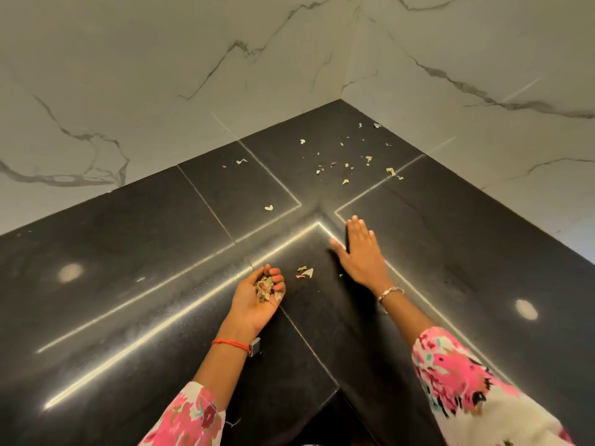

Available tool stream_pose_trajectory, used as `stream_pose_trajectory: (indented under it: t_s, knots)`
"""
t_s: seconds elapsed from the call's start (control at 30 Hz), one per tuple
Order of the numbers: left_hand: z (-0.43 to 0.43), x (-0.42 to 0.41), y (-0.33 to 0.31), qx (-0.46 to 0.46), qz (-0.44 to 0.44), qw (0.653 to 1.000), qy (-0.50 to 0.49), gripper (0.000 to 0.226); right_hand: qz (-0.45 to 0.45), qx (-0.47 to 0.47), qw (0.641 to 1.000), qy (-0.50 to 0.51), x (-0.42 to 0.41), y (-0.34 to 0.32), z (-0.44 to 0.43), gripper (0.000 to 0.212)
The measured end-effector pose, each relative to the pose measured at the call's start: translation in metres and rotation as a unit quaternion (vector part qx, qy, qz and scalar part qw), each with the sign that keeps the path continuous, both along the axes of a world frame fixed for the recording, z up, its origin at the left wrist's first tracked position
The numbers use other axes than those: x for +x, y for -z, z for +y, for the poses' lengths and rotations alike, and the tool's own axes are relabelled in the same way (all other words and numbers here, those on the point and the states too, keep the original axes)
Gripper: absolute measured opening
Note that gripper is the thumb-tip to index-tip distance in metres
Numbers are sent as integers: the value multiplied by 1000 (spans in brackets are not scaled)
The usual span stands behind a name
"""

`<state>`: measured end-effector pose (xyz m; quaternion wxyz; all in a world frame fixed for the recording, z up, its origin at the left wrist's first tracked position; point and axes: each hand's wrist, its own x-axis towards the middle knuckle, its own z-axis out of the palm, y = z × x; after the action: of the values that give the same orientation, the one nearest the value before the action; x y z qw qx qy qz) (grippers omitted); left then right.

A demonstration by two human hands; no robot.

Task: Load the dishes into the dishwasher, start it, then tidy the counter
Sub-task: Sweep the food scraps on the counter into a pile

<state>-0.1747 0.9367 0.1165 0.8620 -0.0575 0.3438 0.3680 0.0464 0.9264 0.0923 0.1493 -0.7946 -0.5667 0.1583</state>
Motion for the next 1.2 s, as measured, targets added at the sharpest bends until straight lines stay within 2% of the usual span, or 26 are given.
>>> stream_pose_trajectory:
  t_s: [0.2, 0.4, 0.53, 0.73, 0.87, 0.97, 1.03, 1.07, 1.13, 1.2]
  knots:
    - [-3, -1, -8, 18, 22, 1000, 1, 27, 14, 43, 981, -188, -74, 1, -20, 56]
    - [-8, -1, -13, 35, 15, 999, 9, 27, -13, 114, 965, -235, -71, 1, -50, 37]
    - [-16, -1, -17, 43, 0, 999, 22, 26, -110, 145, 957, -226, -49, 2, -76, 29]
    - [-33, -1, -20, 41, -3, 998, 50, 26, -81, 139, 979, -128, -50, 10, -114, 46]
    - [-45, -6, -24, 35, -2, 998, 57, 28, -108, 149, 979, -88, -69, 1, -121, 29]
    - [-50, -11, -26, 35, -1, 998, 57, 27, -133, 118, 981, -83, -77, -5, -116, 25]
    - [-52, -14, -27, 34, -3, 998, 60, 27, -72, 124, 989, -42, -76, -11, -107, 14]
    - [-54, -15, -27, 31, 1, 998, 58, 28, 4, 133, 991, 11, -77, -20, -102, 13]
    - [-57, -14, -26, 27, 15, 998, 48, 31, 156, 177, 966, 110, -85, -42, -95, 12]
    - [-61, -10, -25, 25, 19, 999, 40, 33, 218, 220, 947, 89, -106, -67, -95, 13]
